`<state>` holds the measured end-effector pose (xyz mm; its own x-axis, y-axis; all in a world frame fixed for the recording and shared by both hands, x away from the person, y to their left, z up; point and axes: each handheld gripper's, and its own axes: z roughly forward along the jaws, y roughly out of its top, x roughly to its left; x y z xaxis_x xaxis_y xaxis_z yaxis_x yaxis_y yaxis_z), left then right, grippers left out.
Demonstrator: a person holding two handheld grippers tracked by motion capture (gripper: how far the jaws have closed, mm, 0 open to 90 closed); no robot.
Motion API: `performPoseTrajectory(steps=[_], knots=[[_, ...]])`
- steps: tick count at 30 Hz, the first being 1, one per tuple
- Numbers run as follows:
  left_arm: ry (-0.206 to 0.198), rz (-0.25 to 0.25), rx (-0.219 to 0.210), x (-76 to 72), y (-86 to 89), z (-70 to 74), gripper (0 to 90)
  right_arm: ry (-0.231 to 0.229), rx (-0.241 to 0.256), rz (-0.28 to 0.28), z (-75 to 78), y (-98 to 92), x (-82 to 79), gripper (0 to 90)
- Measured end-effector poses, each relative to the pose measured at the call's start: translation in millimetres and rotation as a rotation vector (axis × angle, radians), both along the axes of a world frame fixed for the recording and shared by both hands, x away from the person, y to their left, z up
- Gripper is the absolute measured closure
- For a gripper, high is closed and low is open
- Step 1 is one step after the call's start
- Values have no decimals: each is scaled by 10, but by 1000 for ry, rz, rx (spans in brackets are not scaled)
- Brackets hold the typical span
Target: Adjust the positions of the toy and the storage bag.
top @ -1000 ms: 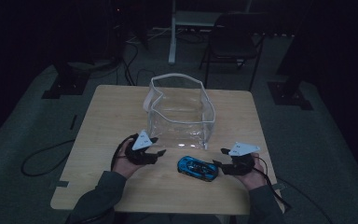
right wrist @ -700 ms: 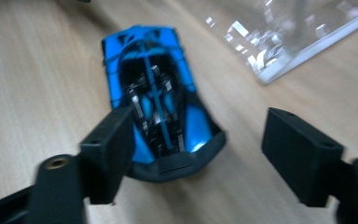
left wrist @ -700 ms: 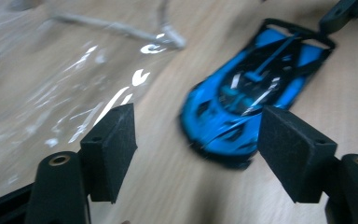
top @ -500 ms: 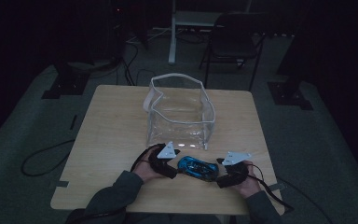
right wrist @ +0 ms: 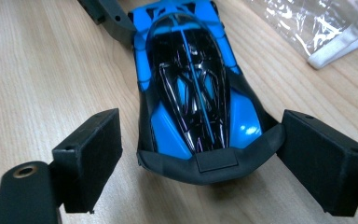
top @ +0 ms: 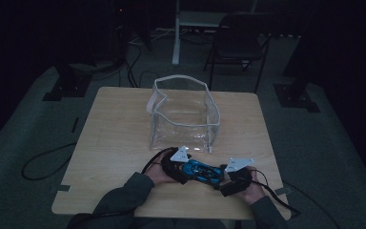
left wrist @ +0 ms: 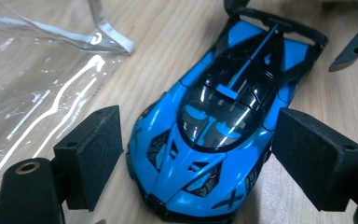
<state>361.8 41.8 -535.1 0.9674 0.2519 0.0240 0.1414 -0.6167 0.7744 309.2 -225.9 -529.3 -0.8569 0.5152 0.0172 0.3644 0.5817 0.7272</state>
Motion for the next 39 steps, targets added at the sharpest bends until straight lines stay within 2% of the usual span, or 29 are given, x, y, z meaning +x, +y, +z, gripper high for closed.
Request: performPoseTrajectory(steps=[4,7,8,11,12,14,16,17,18,19,20,23,25,28,32,34,35,37,39], knots=[[-9,-17,23,-8,-24,-52,151,19,-39,1,-66,24,15,142],[19,-27,29,19,-29,-82,141,22,-82,5,-129,44,28,177],[16,-30,32,18,-31,-82,138,13,-69,-3,-126,30,33,217],[14,-36,71,19,-38,-87,132,20,-65,5,-125,17,48,226],[11,-22,97,12,-46,-90,133,22,-64,9,-123,14,53,230],[2,-6,112,-9,-43,-86,156,23,-60,17,-122,7,71,235],[-46,-1,114,-60,-18,-44,186,29,-58,20,-118,15,85,238],[-78,3,121,-96,-1,-8,207,32,-39,23,-107,12,95,240],[-95,-18,110,-118,24,21,282,27,-12,30,-82,7,108,244],[-99,-11,102,-138,37,43,364,25,12,30,-60,5,119,248],[-99,-6,113,-138,53,54,365,24,32,36,-31,10,144,248],[-114,13,129,-134,123,31,361,27,-2,67,-45,115,220,248],[-95,31,121,-130,183,34,354,37,8,88,-70,150,281,248],[-43,52,67,-123,301,36,357,33,-17,139,-53,235,361,248],[-50,86,68,-154,455,53,359,40,-11,190,-87,397,450,248],[-26,88,30,-158,560,78,394,33,-5,209,-80,466,475,248],[-33,97,30,-162,602,89,391,30,-11,221,-70,497,486,248],[-43,123,26,-155,675,106,369,16,-22,251,-57,553,521,248],[-41,157,18,-121,732,111,325,23,-35,263,-50,607,558,248]])
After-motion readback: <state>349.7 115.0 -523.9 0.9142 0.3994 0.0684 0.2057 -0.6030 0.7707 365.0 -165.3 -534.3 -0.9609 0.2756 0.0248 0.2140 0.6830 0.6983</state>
